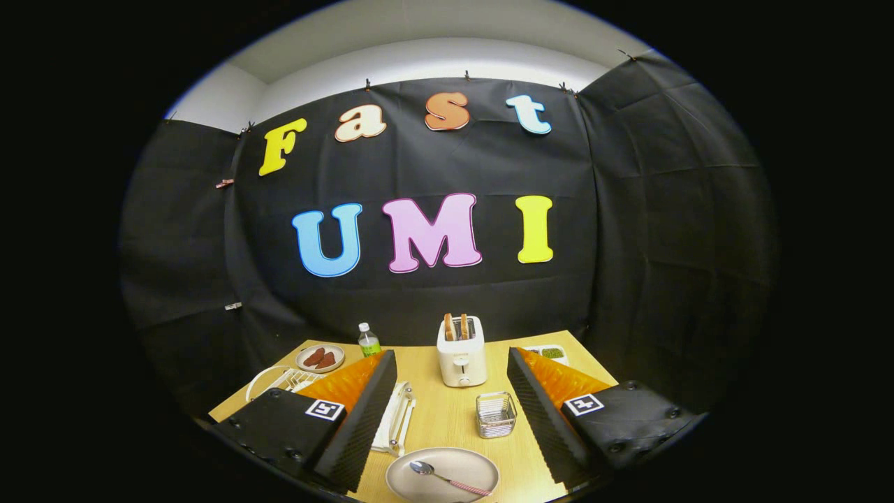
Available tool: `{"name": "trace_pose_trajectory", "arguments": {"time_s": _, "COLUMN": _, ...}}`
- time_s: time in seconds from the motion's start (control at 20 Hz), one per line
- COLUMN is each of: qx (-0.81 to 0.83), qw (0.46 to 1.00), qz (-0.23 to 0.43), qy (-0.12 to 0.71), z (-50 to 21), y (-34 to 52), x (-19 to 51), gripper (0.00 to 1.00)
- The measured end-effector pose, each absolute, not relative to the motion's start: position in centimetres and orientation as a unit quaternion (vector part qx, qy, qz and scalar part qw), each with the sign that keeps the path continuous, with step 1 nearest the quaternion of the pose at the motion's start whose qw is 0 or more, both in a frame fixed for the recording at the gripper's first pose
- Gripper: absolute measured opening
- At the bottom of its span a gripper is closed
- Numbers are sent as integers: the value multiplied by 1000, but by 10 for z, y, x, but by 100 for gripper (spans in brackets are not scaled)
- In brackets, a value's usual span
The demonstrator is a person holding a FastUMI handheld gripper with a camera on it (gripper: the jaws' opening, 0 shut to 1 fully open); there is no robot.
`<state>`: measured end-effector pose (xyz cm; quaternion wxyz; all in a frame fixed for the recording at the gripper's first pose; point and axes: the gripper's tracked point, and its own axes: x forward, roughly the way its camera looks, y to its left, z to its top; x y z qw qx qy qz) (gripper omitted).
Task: Take the plate from the dish rack, then take the spoon from the basket and place it into the plate.
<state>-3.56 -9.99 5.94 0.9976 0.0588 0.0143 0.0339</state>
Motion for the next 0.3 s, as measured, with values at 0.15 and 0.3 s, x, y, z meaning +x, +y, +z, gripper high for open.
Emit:
{"name": "trace_pose_trajectory", "arguments": {"time_s": 0.15, "qx": 55, "qw": 998, "qz": 32, "qy": -1, "z": 75, "y": -94, "x": -39, "gripper": 98}}
{"name": "trace_pose_trajectory", "arguments": {"time_s": 0.3, "qx": 55, "qw": 998, "qz": 30, "qy": -2, "z": 78, "y": -92, "x": -40, "gripper": 98}}
